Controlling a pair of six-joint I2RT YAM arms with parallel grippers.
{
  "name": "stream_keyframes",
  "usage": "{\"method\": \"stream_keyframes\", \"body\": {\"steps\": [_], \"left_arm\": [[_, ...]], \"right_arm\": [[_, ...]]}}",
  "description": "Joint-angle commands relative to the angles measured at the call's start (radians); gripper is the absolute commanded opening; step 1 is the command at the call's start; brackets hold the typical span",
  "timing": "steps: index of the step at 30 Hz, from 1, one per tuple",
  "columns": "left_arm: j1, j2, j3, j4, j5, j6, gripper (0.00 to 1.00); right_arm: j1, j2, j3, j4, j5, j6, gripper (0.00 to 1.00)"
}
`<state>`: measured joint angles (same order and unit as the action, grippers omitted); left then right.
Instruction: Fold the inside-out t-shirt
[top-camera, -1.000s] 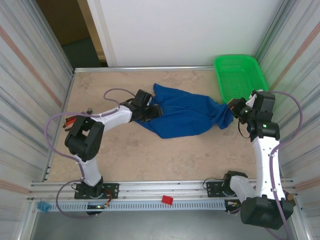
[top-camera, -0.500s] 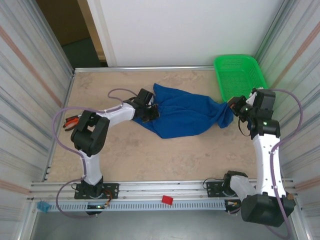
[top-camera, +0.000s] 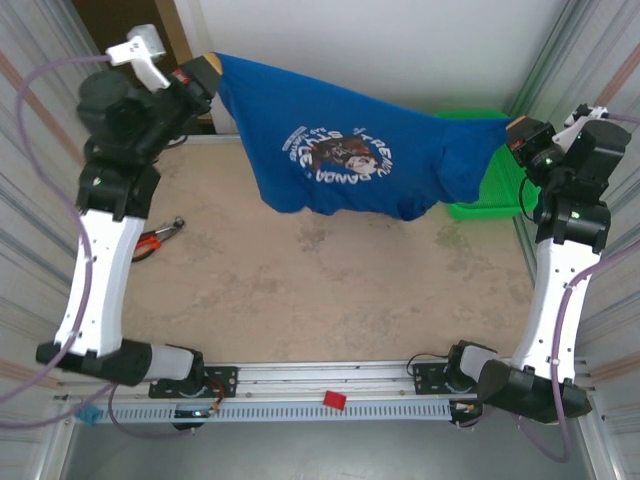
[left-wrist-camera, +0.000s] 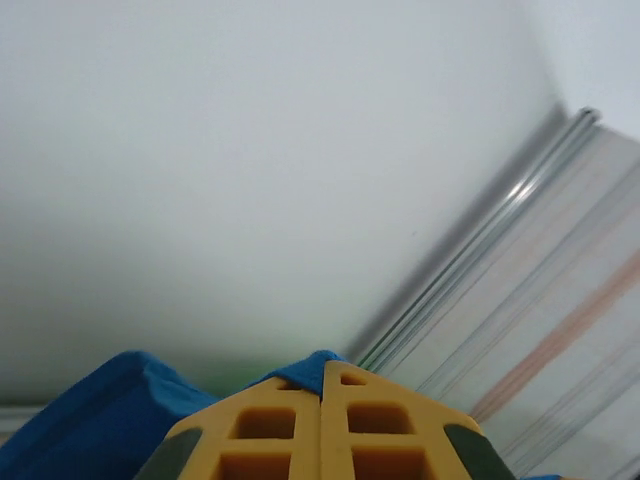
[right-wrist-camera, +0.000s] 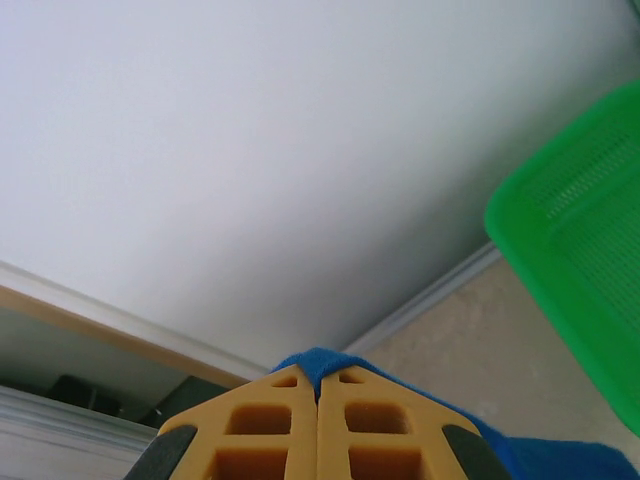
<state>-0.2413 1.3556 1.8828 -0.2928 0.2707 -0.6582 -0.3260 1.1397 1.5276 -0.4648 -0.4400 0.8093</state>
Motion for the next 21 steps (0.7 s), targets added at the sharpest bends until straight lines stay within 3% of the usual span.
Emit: {"method": "stream_keyframes", "body": {"steps": [1,6,12,17,21], "left_arm": [[0.017,0.028,-0.019,-0.047,0.048,0.012,0.0],[0.067,0.01,-0.091,-0.08,0.001,0.007,0.0],[0.198,0.238,-0.04,-0.091,0.094,-0.019,0.0],[0.228,0.408,0.215,-0.102,0.149,-0.046,0.0],[0.227,0.434,0.433,-0.141,0.184,-0.065,0.0]], "right_arm": [[-0.004,0.009,0.044,0.032,-0.022,0.039,0.0],[0.005,0.03,0.043,0.05,-0.042,0.041,0.0],[0.043,0.188,0.096,0.083,-0.063,0.009,0.0],[0.074,0.356,0.293,0.08,-0.152,0.015,0.0],[0.085,0.402,0.512,0.067,-0.187,0.007,0.0]]}}
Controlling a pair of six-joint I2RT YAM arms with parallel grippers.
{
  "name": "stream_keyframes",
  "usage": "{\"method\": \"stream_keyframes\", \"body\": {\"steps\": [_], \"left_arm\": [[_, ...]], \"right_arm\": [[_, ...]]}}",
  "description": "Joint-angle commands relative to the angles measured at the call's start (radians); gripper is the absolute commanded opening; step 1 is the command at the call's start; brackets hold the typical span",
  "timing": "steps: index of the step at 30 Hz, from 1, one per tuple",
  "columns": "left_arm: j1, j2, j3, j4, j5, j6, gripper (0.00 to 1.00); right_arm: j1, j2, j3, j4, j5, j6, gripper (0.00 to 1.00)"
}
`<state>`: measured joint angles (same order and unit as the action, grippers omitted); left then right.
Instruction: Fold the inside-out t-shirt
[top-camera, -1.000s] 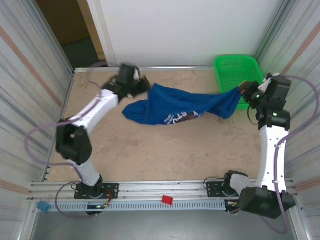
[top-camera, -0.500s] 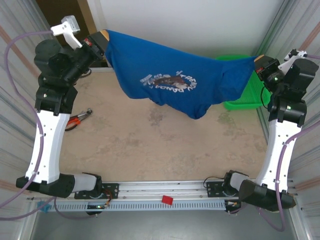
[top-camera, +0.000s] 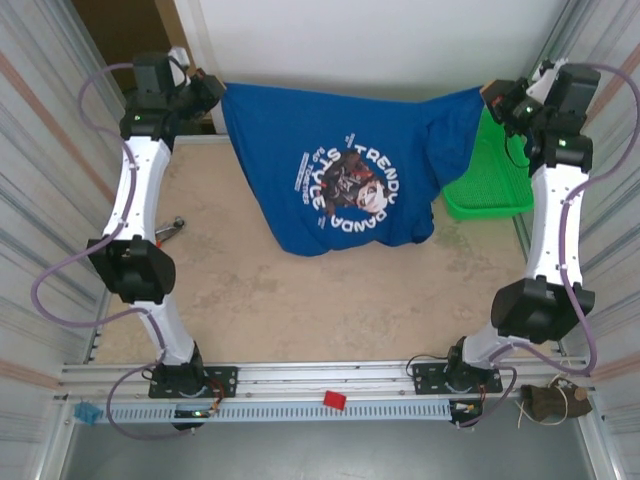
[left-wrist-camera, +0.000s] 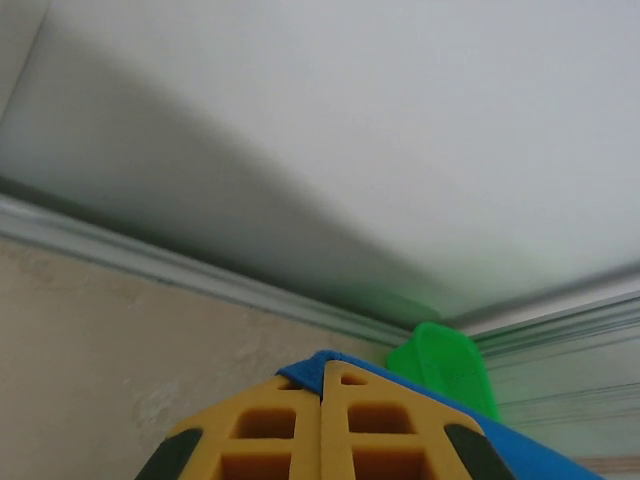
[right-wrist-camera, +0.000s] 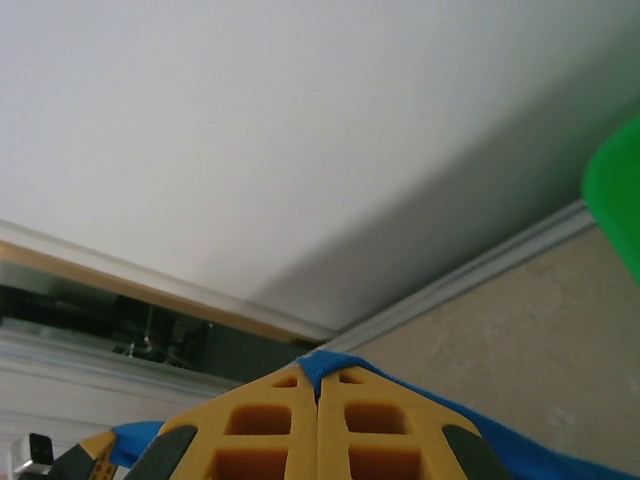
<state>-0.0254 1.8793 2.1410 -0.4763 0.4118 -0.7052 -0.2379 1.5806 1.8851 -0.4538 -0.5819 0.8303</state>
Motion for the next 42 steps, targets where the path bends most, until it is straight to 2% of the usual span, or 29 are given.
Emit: {"method": "stream_keyframes", "body": {"steps": [1,6,9,11,15,17,19,22,25,26,29,32,35,38,42], "left_arm": [[0.012,-0.1,0.208,0.041,0.048,-0.025,0.0],[0.012,-0.238,0.197,0.127,0.064,-0.057,0.0],[0.012,-0.334,0.1,0.141,0.056,-0.041,0.0],[0.011,-0.402,-0.022,0.123,0.062,-0.028,0.0],[-0.006,-0.627,-0.529,0.166,0.069,-0.062,0.0],[-0.036,-0.743,-0.794,0.163,0.034,-0.044,0.0],[-0.077,-0.862,-1.054,0.09,-0.042,-0.051,0.0],[-0.141,-0.977,-1.419,0.066,-0.097,-0.162,0.0],[-0.207,-1.046,-1.681,0.159,-0.106,-0.283,0.0],[-0.223,-1.056,-1.713,0.153,-0.13,-0.289,0.0],[-0.247,-1.081,-1.72,0.089,-0.183,-0.248,0.32],[-0.248,-1.108,-1.655,0.016,-0.232,-0.183,0.53],[-0.248,-1.083,-1.578,-0.031,-0.282,-0.124,0.56],[-0.248,-0.992,-1.533,-0.035,-0.294,-0.086,0.56],[-0.23,-0.784,-1.443,0.088,-0.339,-0.001,0.6]], "right_arm": [[-0.005,-0.044,0.191,0.063,-0.049,-0.014,0.0],[-0.035,-0.136,0.223,0.179,-0.085,0.029,0.0],[-0.032,-0.186,0.185,0.174,-0.111,0.024,0.0],[-0.023,-0.243,0.078,0.172,-0.115,0.01,0.0],[-0.008,-0.443,-0.323,0.166,-0.086,-0.008,0.0],[0.022,-0.559,-0.542,0.136,-0.058,-0.02,0.0],[0.076,-0.688,-0.751,0.038,-0.002,-0.082,0.0],[0.152,-0.838,-1.025,-0.109,0.095,-0.157,0.0],[0.184,-0.945,-1.214,-0.21,0.144,-0.172,0.0],[0.193,-0.979,-1.258,-0.243,0.173,-0.171,0.0],[0.209,-1.07,-1.333,-0.304,0.229,-0.163,0.0],[0.249,-1.072,-1.332,-0.302,0.268,-0.149,0.0],[0.264,-1.033,-1.332,-0.292,0.285,-0.154,0.0],[0.279,-1.02,-1.339,-0.27,0.302,-0.149,0.0],[0.288,-1.03,-1.339,-0.276,0.344,-0.143,0.0]]}}
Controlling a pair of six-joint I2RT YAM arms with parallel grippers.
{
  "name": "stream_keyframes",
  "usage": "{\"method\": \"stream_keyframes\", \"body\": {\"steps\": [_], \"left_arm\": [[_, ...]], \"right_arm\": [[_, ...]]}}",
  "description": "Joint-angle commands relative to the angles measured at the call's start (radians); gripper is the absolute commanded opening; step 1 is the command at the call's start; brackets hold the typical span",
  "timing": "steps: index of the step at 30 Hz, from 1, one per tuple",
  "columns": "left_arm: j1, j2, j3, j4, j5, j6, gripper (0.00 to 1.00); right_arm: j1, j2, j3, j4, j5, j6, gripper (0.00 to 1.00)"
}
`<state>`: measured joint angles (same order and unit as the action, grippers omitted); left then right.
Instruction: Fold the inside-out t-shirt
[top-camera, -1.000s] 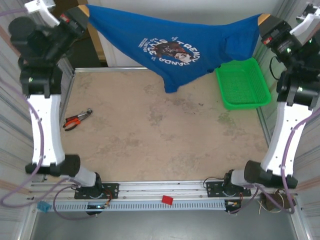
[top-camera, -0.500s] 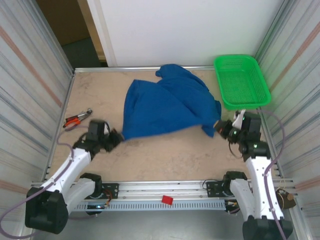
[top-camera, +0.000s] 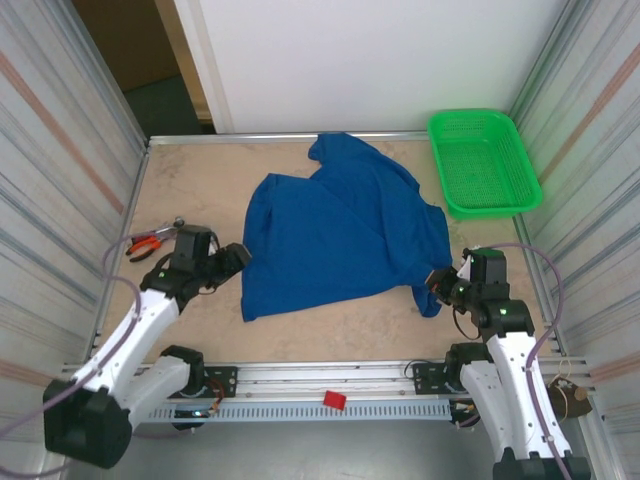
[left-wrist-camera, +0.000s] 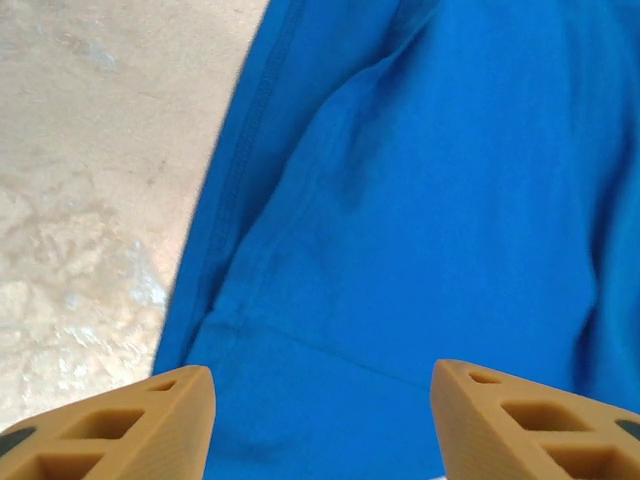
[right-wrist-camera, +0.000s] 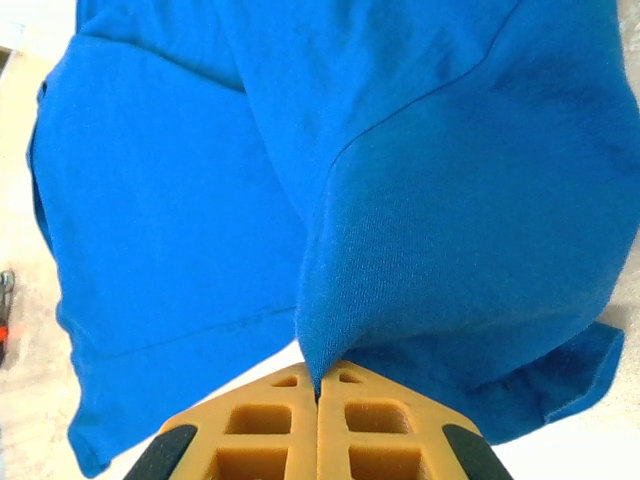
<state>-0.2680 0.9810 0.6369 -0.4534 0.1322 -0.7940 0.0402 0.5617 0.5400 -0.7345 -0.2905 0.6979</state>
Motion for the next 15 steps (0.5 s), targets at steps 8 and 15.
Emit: {"method": "stream_keyframes", "body": {"steps": [8,15], "left_arm": [[-0.001,0.803,0.733,0.029,-0.116,0.413,0.6],[-0.005,1.315,1.443,-0.26,-0.207,0.53,0.6]], "right_arm": [[0.012,0.01,0.023,0.018,0.077,-0.001,0.0],[0.016,0.056,0.051,0.031,0.091,-0.021,0.0]]}}
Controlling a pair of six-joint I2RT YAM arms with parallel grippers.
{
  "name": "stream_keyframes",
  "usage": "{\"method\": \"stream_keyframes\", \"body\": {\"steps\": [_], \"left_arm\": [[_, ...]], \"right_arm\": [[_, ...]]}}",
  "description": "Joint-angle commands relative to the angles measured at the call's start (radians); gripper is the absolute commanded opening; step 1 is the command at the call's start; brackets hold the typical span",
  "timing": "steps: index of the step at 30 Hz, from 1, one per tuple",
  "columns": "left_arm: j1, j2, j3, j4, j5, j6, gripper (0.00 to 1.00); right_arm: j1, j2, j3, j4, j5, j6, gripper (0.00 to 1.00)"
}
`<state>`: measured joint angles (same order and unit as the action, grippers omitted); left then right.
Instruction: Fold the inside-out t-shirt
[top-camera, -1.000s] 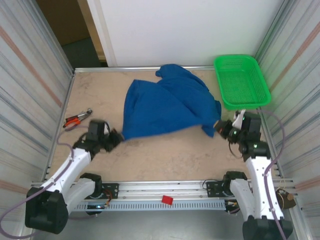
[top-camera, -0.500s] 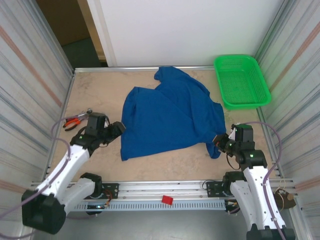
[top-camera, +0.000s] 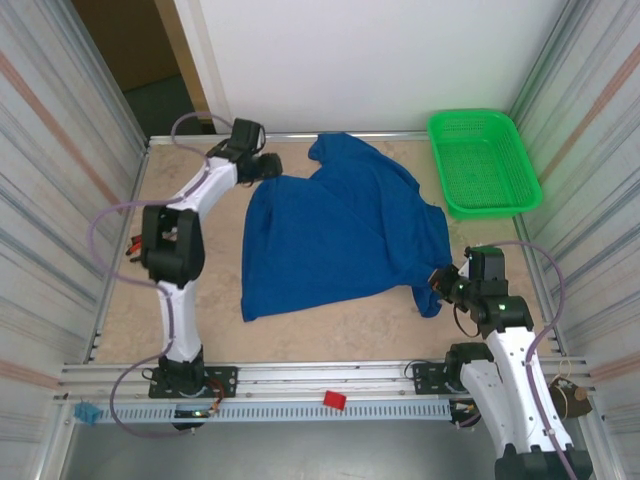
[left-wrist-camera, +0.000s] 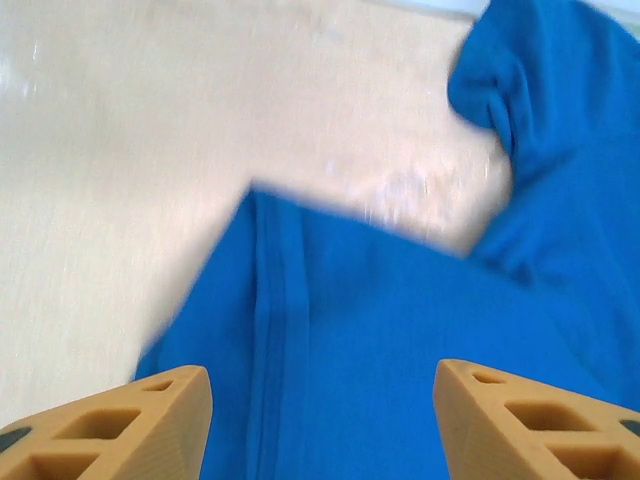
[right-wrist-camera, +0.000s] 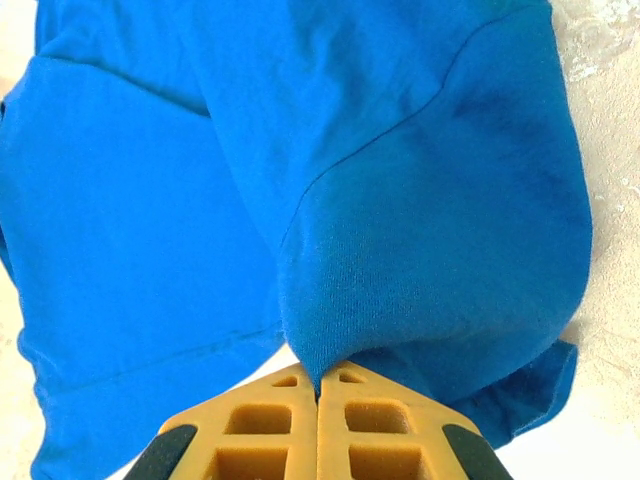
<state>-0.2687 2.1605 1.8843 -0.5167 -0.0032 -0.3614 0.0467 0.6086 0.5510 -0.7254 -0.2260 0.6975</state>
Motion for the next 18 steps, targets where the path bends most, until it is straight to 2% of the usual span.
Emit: {"method": "stream_keyframes", "body": {"steps": [1,3,6,14,16,18], "left_arm": [[-0.004,0.19,0.282,-0.243,-0.084,0.1,0.59],[-0.007,0.299,0.446,-0.331,-0.111,0.102,0.58],[-0.007,0.393,0.568,-0.397,-0.124,0.086,0.56],[-0.015,0.371,0.434,-0.31,-0.106,0.06,0.49],[-0.015,0.374,0.426,-0.307,-0.106,0.059,0.42],[-0.015,0.379,0.43,-0.306,-0.113,0.061,0.3]], "right_arm": [[0.009,0.014,0.04,0.025,0.027,-0.021,0.0],[0.011,0.022,0.04,0.033,0.026,-0.021,0.0],[0.012,0.031,0.039,0.04,0.025,-0.02,0.0],[0.014,0.026,0.037,0.035,0.032,-0.023,0.0],[0.013,0.025,0.036,0.034,0.033,-0.023,0.0],[0.013,0.022,0.042,0.028,0.035,-0.023,0.0]]}}
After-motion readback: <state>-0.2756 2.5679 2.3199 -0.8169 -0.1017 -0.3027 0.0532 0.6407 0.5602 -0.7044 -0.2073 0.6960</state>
